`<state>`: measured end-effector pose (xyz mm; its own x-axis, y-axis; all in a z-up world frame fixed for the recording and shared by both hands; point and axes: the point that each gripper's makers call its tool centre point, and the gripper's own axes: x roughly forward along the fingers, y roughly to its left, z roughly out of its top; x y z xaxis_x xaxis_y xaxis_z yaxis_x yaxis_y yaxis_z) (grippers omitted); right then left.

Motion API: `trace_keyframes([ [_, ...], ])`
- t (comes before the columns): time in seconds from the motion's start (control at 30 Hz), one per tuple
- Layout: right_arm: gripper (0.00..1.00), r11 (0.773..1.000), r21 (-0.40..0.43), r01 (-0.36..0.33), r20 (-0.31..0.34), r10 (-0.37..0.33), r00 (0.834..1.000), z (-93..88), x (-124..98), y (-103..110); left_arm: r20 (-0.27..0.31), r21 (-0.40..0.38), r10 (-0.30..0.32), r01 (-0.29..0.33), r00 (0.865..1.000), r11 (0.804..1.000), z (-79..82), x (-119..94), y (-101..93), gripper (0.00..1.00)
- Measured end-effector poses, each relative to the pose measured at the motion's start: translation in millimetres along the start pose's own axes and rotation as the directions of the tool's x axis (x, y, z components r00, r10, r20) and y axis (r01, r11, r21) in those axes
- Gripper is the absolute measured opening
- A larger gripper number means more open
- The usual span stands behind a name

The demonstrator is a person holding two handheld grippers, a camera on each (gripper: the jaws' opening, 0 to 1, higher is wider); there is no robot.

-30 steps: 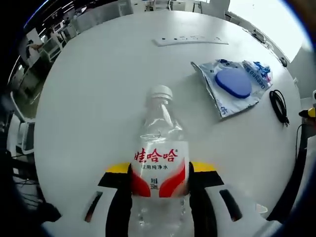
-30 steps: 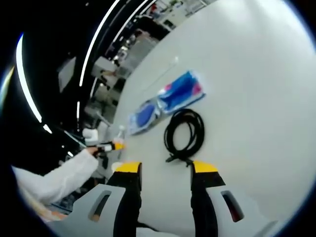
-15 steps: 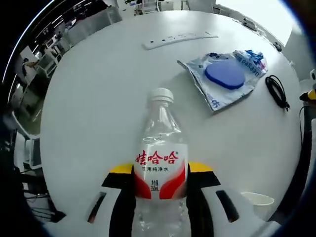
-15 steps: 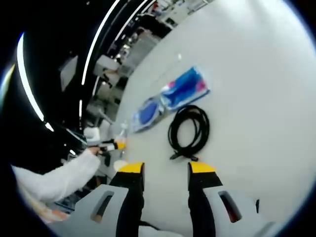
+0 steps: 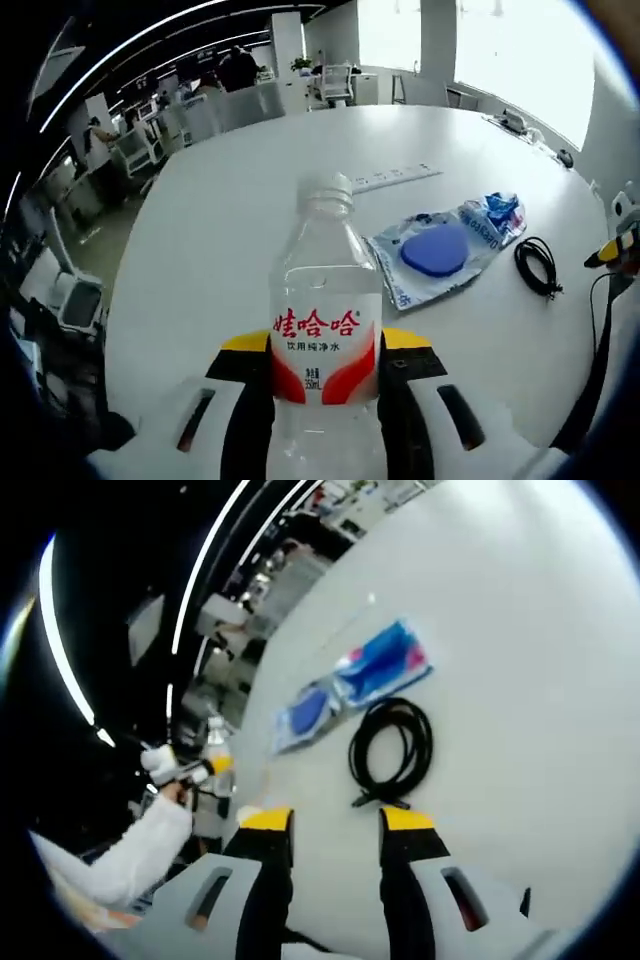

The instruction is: Arrange the tabletop items into an orderly group along one side of the table until the central work area is clear of visible clutter.

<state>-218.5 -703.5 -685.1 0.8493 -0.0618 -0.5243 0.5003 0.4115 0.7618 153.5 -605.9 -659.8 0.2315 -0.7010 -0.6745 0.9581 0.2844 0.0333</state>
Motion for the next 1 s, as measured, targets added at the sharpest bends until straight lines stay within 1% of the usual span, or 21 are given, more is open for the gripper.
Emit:
trace_keyframes([
  [0.03,0.32,1.000,-0.010,-0.006,-0.003,0.006,1.000,-1.2,1,3,0.037,-0.025,0.005,-0.004,0.999,1.000,7.3,-5,-3.8,0.38],
  [0.07,0.32,1.000,-0.019,-0.012,-0.006,0.012,1.000,-1.9,2,5,0.061,-0.041,0.012,-0.010,0.998,0.999,12.5,-9,-6.5,0.38],
  [0.1,0.32,1.000,-0.025,-0.019,-0.007,0.019,1.000,-2.5,2,7,0.092,-0.044,0.021,-0.017,0.996,0.999,19.4,-14,-11.0,0.38],
  [0.17,0.32,0.999,-0.028,-0.031,-0.006,0.030,1.000,-2.4,3,10,0.116,-0.039,0.031,-0.026,0.993,0.999,26.9,-20,-18.7,0.38],
  [0.23,0.32,0.998,-0.038,-0.043,-0.001,0.043,0.999,-0.9,3,15,0.144,-0.033,0.036,-0.032,0.989,0.999,35.6,-27,-30.7,0.38],
  [0.33,0.32,0.997,-0.049,-0.053,0.010,0.054,0.999,2.5,2,19,0.196,-0.038,0.048,-0.041,0.979,0.998,48.8,-36,-47.1,0.38],
  [0.4,0.32,0.997,-0.052,-0.057,0.020,0.059,0.998,4.7,1,21,0.241,-0.066,0.066,-0.051,0.968,0.997,58.0,-44,-59.4,0.38],
  [0.43,0.32,0.997,-0.048,-0.059,0.024,0.060,0.998,5.7,0,21,0.253,-0.077,0.075,-0.057,0.964,0.995,60.5,-46,-62.8,0.38],
  [0.47,0.32,0.997,-0.023,-0.067,0.039,0.068,0.997,8.7,-1,23,0.277,-0.094,0.098,-0.075,0.956,0.993,64.3,-51,-66.8,0.38],
  [0.5,0.32,0.997,-0.020,-0.071,0.047,0.072,0.996,10.7,-3,24,0.298,-0.112,0.121,-0.091,0.947,0.990,67.0,-55,-68.6,0.38],
  [0.57,0.32,0.997,-0.029,-0.073,0.056,0.075,0.996,14.0,-5,28,0.339,-0.159,0.153,-0.103,0.928,0.982,71.9,-63,-74.3,0.39],
  [0.6,0.32,0.997,-0.042,-0.066,0.062,0.069,0.996,17.1,-6,30,0.359,-0.209,0.176,-0.105,0.917,0.972,73.5,-70,-78.4,0.39],
  [0.67,0.33,0.991,-0.124,-0.050,0.066,0.058,0.996,22.6,-7,34,0.370,-0.255,0.193,-0.100,0.909,0.962,73.2,-76,-84.1,0.39],
  [0.73,0.33,0.987,-0.146,-0.063,0.074,0.075,0.994,27.5,-7,44,0.369,-0.256,0.203,-0.110,0.907,0.960,71.0,-83,-92.3,0.39],
  [0.8,0.33,0.982,-0.170,-0.081,0.077,0.096,0.992,31.4,-7,55,0.373,-0.261,0.214,-0.120,0.903,0.958,69.1,-89,-99.1,0.39],
  [0.83,0.35,0.971,-0.214,-0.108,0.070,0.126,0.990,33.8,-6,64,0.381,-0.270,0.209,-0.108,0.901,0.957,68.9,-91,-101.6,0.39],
  [0.87,0.36,0.962,-0.243,-0.122,0.062,0.141,0.988,34.7,-5,71,0.392,-0.298,0.197,-0.078,0.899,0.951,68.7,-93,-106.9,0.39],
  [0.9,0.37,0.951,-0.277,-0.138,0.053,0.159,0.986,36.0,-4,80,0.393,-0.302,0.197,-0.076,0.898,0.950,67.3,-95,-108.2,0.39],
  [0.97,0.37,0.949,-0.274,-0.159,0.054,0.181,0.982,38.3,-2,91,0.383,-0.299,0.197,-0.081,0.902,0.951,63.7,-97,-111.7,0.39],
  [1.0,0.37,0.945,-0.272,-0.181,0.056,0.203,0.978,40.7,0,100,0.379,-0.293,0.197,-0.084,0.904,0.952,62.1,-99,-113.9,0.39],
])
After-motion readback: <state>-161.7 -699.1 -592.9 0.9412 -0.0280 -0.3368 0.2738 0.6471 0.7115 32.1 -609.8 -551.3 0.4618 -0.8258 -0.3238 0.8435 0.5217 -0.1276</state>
